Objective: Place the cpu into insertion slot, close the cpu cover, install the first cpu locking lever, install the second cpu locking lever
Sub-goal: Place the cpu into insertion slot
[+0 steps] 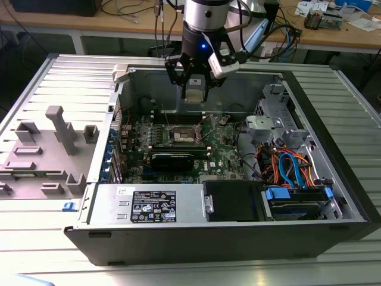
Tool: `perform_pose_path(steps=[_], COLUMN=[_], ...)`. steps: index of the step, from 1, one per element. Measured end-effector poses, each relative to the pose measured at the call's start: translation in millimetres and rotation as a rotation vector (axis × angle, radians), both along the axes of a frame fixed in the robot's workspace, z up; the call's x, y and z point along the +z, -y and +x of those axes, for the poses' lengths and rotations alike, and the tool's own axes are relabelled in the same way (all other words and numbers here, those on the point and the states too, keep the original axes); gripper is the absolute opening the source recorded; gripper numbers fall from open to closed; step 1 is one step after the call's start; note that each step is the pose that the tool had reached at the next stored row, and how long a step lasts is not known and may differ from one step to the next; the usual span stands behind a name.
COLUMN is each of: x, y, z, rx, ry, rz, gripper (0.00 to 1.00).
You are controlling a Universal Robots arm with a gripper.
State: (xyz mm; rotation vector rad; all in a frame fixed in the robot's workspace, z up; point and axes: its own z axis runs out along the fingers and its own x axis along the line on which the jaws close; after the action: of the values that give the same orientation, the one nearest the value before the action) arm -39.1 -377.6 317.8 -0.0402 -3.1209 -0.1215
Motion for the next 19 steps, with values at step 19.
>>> perform_pose_path(steps=[19], x=[-0.5], y=[0.3], z=[-0.7], rx=[-0.026], ry=[0.0], rz=[-0.0001], gripper=[0.55])
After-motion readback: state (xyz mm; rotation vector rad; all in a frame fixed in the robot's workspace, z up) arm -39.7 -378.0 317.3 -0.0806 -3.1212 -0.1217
